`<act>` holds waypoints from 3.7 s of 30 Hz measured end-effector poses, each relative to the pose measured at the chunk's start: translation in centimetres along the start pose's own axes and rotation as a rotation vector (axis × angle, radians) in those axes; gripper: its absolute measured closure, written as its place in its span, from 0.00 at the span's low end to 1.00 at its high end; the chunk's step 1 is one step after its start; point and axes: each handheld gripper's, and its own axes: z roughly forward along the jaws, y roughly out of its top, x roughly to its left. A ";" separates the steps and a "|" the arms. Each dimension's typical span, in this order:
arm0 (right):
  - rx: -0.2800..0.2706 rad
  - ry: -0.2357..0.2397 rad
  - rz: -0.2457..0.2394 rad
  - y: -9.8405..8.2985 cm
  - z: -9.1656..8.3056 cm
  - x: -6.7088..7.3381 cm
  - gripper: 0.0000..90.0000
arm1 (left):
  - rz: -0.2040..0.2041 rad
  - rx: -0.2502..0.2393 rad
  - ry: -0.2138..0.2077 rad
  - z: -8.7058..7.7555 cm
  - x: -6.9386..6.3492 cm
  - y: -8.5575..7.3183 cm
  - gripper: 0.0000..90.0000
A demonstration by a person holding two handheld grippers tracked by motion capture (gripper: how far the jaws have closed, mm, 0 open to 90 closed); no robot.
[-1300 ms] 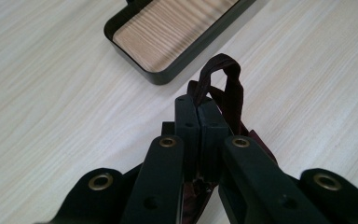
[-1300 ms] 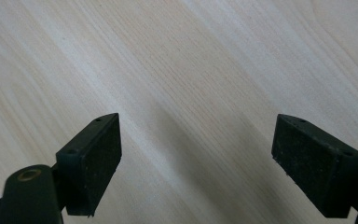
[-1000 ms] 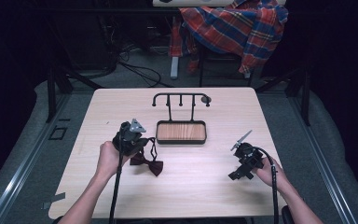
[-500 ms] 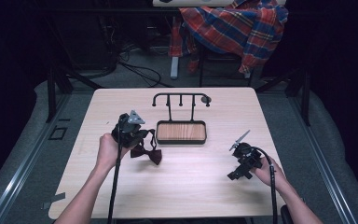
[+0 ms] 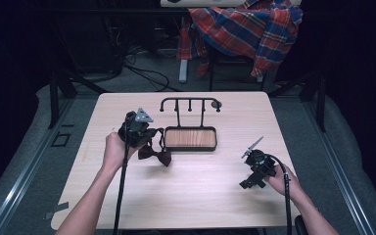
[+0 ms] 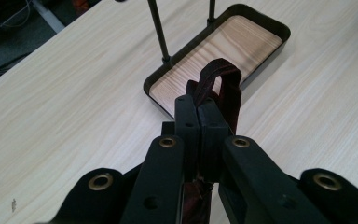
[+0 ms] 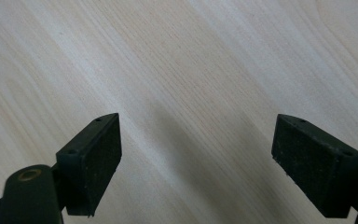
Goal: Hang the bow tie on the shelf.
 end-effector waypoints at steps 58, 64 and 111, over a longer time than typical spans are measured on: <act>0.013 -0.003 0.013 -0.1 0.3 -0.1 0.18 | -0.014 -0.037 0.053 1.5 4.5 6.3 0.99; 0.005 0.005 0.023 -0.3 0.3 0.0 0.18 | -0.034 -0.039 0.048 2.1 4.8 6.1 0.99; 0.004 -0.013 0.034 -1.4 -0.3 0.3 0.18 | -0.138 -0.020 0.025 4.6 5.6 3.8 0.86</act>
